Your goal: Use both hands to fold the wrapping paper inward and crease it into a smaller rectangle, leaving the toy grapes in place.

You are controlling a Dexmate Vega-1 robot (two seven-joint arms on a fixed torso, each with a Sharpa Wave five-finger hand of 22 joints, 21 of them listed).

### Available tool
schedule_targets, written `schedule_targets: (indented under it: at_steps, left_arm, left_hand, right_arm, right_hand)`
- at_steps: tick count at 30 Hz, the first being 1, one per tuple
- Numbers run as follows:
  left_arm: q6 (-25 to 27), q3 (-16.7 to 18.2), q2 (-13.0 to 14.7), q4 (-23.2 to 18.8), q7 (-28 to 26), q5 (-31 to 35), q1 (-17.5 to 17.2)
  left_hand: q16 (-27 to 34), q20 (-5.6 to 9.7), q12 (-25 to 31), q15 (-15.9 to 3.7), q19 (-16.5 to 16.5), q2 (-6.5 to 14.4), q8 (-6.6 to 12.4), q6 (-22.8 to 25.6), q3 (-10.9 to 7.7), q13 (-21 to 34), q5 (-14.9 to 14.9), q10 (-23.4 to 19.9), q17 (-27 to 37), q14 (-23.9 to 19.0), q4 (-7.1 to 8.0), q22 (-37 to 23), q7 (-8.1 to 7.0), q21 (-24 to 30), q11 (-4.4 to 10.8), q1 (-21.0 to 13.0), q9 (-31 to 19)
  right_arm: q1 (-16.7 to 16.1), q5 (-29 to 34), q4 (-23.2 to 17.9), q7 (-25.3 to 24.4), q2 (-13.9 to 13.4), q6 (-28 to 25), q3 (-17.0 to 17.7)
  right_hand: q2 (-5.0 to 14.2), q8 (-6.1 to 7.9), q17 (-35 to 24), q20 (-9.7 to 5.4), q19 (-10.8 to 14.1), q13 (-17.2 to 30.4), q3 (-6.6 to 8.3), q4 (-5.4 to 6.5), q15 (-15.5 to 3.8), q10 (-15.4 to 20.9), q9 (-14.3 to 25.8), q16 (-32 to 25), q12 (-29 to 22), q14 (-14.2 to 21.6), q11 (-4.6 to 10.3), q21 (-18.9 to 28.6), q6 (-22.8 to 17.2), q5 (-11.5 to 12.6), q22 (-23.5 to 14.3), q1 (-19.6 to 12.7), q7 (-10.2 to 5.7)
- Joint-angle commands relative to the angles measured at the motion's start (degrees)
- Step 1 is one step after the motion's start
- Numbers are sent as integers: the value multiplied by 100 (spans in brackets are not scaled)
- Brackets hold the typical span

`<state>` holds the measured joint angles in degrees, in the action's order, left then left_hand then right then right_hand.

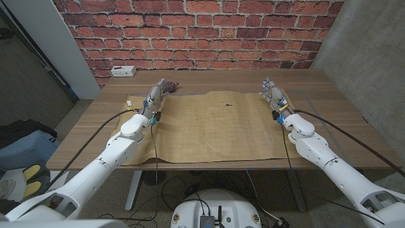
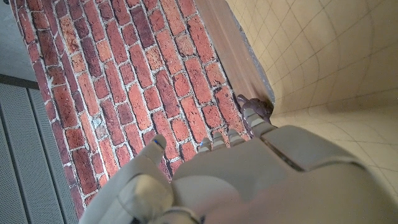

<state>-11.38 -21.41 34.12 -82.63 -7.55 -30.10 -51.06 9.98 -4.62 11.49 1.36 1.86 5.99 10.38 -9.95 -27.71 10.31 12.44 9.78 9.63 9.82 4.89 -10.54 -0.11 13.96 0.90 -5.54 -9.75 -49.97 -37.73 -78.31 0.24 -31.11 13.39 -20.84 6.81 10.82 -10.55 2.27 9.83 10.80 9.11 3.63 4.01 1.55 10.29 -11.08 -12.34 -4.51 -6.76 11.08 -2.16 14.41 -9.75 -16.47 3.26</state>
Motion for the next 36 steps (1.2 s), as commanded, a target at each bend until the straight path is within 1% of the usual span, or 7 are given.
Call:
schedule_targets:
  at_steps: [1, 10, 19, 21, 23, 29, 36]
  left_arm:
    - [461, 91, 297, -578, -587, 331, -257]
    - [871, 174, 463, -911, -1059, 577, -428]
    - [1230, 198, 638, -1159, -1428, 934, -497]
    - [1289, 214, 649, -1207, -1535, 1007, -523]
    - [1379, 235, 669, -1262, -1623, 1060, -548]
    - [1765, 298, 673, -1481, -2061, 1272, -631]
    - [2313, 425, 509, -1714, -2668, 1400, -691]
  left_hand:
    - [32, -121, 27, 67, 82, 90, 45, -63, -34, 14, -19, 135, 19, 25, -49, -20, -66, -40, -39, -63, -24]
    - [47, -311, 39, 191, 207, 108, 77, 99, -60, 17, -44, 61, 25, -35, -63, -28, -129, -107, -20, -89, -30]
    - [78, -363, 72, 203, 316, 119, 76, 201, -83, 20, -69, -70, 30, -144, -67, -36, -165, -156, -61, -104, -35]
    - [122, -470, 121, 261, 394, 105, 92, 310, -85, 29, -89, -238, 39, -317, -60, -45, -193, -180, -144, -95, -37]
    - [150, -586, 164, 368, 456, 92, 134, 490, -88, 39, -106, -394, 47, -456, -53, -55, -170, -195, -24, -85, -41]
    - [210, -709, 238, 539, 582, 19, 175, 813, -123, 85, -160, -680, 73, -828, -137, -80, -117, -198, -387, -140, -60]
    - [350, -605, 453, 566, 91, 50, 287, 1309, -334, 236, -212, -1168, 211, -1260, -453, -132, 172, 40, -708, -443, -108]
  right_arm:
    - [-184, -87, -255, -80, -128, -42, 121]
    - [-476, -177, -611, -263, -286, -73, 303]
    - [-667, -195, -820, -437, -344, -59, 413]
    - [-690, -197, -844, -466, -347, -62, 426]
    - [-708, -197, -859, -490, -345, -65, 434]
    - [-724, -193, -862, -527, -327, -51, 445]
    - [-689, -182, -845, -536, -320, -81, 434]
  right_hand:
    - [4, 38, -29, 37, 21, 24, 45, -25, 35, 41, 13, -47, -35, 28, -30, 32, -49, 19, -17, -50, 16]
    - [6, 47, -28, 61, 69, 25, 54, -41, 53, 91, 14, -59, -41, 85, -48, 46, -91, 15, -17, -63, 28]
    - [14, 53, -27, 69, 108, 27, 67, -59, 55, 154, 14, -60, -49, 118, -74, 53, -132, 11, -17, -80, 48]
    - [14, 52, -27, 65, 111, 27, 69, -61, 59, 163, 14, -61, -50, 124, -74, 53, -135, 11, -17, -83, 62]
    - [15, 52, -27, 64, 115, 27, 70, -64, 62, 165, 14, -59, -47, 126, -75, 53, -140, 10, -17, -85, 57]
    - [15, 54, -28, 58, 125, 28, 73, -70, 60, 180, 14, -59, -46, 137, -84, 54, -156, 8, -17, -88, 69]
    - [15, 55, -29, 56, 128, 29, 75, -73, 59, 189, 15, -58, -43, 147, -83, 51, -170, 5, -18, -88, 71]
